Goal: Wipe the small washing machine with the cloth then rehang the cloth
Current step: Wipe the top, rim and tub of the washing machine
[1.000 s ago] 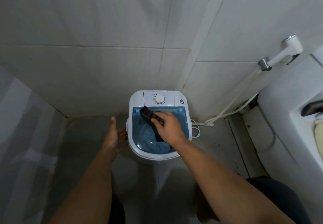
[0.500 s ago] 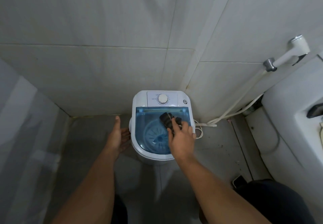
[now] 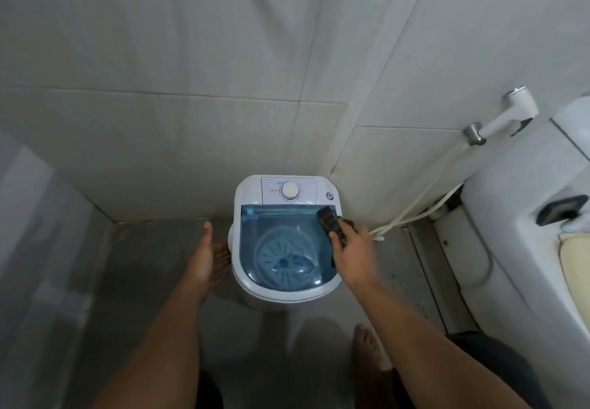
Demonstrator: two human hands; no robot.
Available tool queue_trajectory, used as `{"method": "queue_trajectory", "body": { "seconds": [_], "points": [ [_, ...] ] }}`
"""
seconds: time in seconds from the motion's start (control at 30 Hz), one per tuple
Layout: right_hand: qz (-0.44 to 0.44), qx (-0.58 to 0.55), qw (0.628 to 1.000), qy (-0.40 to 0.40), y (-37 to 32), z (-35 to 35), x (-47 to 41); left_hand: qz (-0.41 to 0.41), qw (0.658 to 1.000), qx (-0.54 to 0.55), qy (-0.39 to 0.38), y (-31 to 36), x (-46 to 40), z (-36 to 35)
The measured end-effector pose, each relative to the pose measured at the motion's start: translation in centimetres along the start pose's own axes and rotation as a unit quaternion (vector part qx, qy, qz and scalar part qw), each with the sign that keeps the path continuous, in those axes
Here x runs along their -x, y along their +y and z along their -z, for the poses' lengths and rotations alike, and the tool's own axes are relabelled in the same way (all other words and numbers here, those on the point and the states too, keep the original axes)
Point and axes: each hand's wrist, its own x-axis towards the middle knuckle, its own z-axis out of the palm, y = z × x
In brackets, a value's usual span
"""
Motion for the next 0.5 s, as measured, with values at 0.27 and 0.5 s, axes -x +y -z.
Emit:
{"method": "queue_trajectory", "body": {
  "seconds": [0.27, 0.5],
  "points": [
    [0.067, 0.087, 0.994, -0.006, -5.5, -6.0, 5.3, -0.003, 1.000, -0.007, -0.002, 0.0, -0.3, 0.3],
    [0.212, -0.104, 0.959, -0.159, -10.2, -5.3, 6.0, -0.001, 1.000, -0.021, -0.006, 0.3, 0.2, 0.5]
  ]
}}
